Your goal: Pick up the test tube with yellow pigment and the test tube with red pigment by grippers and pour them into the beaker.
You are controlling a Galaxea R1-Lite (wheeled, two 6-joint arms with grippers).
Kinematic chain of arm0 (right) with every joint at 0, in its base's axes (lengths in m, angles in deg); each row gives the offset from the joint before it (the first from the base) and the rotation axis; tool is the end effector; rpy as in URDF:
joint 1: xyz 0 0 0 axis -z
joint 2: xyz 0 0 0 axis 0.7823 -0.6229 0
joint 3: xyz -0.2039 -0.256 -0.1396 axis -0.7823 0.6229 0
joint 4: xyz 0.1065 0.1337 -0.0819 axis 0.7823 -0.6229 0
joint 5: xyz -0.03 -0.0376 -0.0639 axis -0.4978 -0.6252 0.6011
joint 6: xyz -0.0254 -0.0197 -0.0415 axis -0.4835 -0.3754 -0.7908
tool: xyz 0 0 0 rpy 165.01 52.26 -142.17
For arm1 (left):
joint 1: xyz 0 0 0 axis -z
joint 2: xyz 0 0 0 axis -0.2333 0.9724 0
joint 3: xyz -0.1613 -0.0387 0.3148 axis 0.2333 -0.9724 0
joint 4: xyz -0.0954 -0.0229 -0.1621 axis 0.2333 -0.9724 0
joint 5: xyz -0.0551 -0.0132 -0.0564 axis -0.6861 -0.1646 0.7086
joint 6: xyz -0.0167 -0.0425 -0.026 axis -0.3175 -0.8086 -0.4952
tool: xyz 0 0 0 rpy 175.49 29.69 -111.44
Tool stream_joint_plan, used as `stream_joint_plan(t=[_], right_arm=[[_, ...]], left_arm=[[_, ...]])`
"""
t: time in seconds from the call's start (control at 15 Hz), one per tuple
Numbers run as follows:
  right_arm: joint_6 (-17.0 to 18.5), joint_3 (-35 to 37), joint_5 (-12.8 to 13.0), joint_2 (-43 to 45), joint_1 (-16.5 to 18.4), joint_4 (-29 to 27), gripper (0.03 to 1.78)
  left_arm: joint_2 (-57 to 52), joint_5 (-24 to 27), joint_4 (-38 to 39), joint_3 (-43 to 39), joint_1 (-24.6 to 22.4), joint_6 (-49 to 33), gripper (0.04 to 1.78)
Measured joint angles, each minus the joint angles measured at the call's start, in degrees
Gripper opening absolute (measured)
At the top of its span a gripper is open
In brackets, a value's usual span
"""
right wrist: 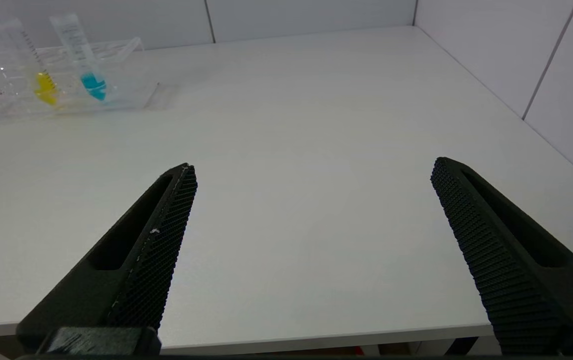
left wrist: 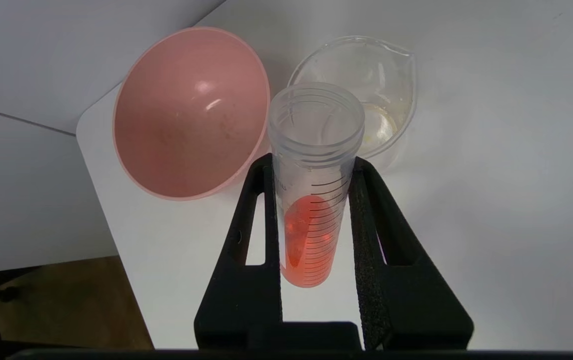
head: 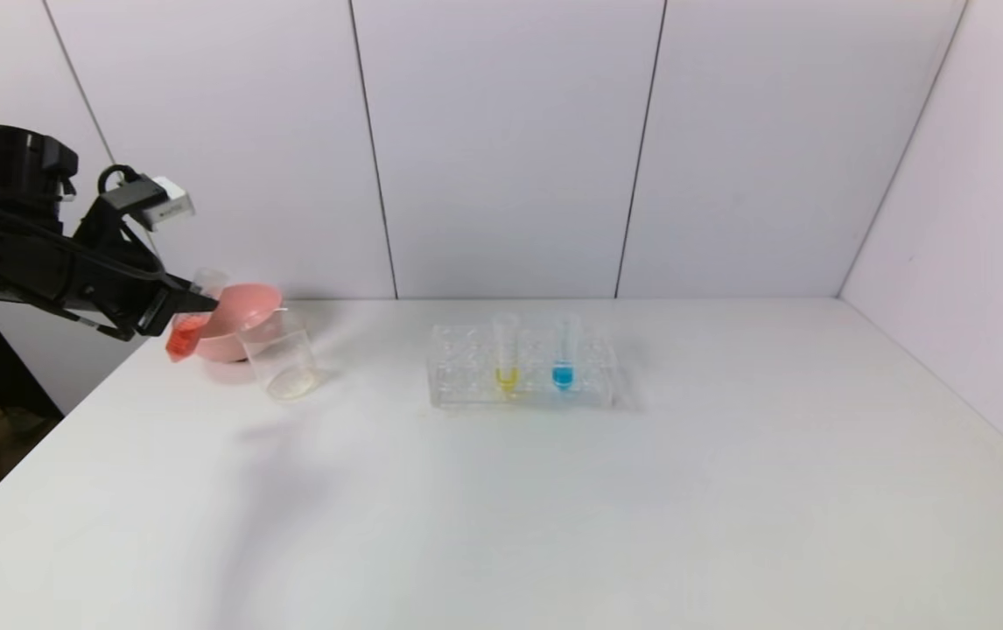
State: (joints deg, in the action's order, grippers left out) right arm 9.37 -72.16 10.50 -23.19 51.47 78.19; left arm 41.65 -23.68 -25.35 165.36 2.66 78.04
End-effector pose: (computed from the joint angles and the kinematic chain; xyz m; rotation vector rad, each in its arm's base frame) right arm -0.0494 -0.0019 0.0762 0.0916 -0.0054 -0.0382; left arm 0.3746 0.0519 0.2767 0.4631 0.5268 -0.3784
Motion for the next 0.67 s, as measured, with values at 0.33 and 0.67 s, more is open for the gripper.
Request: stream_joint_plan(t=[0.33,0.67], right_arm=[[-0.02,0.00,0.00,0.00,0.00,0.02,1.71],[0.00,0.00,-0.02,0.00,0.00,0.00,1.71]], left_arm=[[5.91,-3.22,-8.78,9.01,0.68,6.01,0.43],[8.59,-7.72,-23.08,21.11,1.76,11.91,0.43]])
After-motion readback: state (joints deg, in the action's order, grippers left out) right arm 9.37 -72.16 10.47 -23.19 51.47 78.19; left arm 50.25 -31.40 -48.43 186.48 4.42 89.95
